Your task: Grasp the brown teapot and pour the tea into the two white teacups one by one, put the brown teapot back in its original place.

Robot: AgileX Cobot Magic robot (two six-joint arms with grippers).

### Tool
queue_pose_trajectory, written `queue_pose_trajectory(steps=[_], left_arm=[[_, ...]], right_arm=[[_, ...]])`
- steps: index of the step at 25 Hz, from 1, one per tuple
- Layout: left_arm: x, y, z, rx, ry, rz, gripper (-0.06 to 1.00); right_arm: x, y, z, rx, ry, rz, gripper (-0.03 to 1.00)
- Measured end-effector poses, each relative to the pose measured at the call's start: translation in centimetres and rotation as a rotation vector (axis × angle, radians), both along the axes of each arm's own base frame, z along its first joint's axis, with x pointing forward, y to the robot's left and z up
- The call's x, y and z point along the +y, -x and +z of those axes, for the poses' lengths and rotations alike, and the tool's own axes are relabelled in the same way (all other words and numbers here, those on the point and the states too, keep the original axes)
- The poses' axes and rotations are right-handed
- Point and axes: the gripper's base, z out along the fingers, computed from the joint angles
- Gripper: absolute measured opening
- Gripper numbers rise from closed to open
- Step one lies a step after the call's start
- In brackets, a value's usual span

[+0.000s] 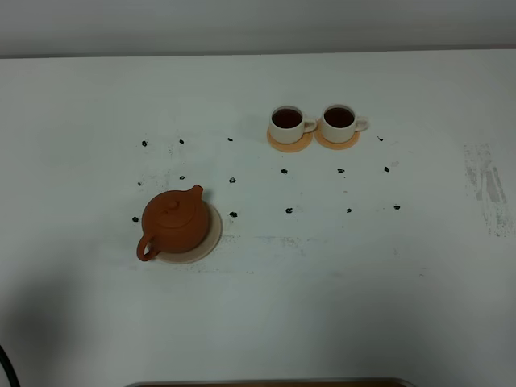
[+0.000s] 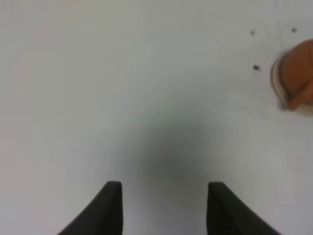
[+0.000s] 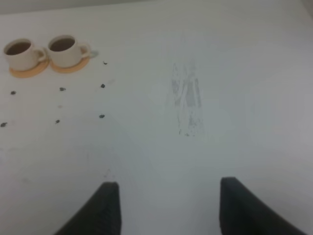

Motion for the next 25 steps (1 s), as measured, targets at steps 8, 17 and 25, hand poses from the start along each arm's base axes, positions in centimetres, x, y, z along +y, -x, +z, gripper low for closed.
queue_pose_trajectory(steps=[8, 17, 25], left_arm=[[0.0, 1.1, -1.6, -0.013, 0.005, 0.009, 0.43], [-0.1, 3.0, -1.8, -0.134, 0.003, 0.01, 0.43], [-0.3, 4.3, -1.8, -0.218, 0.001, -0.008, 0.43]], right_arm=[[0.0, 0.0, 0.0, 0.0, 0.0, 0.0, 0.47], [0.0, 0.0, 0.0, 0.0, 0.0, 0.0, 0.47], [0.0, 0.0, 0.0, 0.0, -0.003, 0.002, 0.47]])
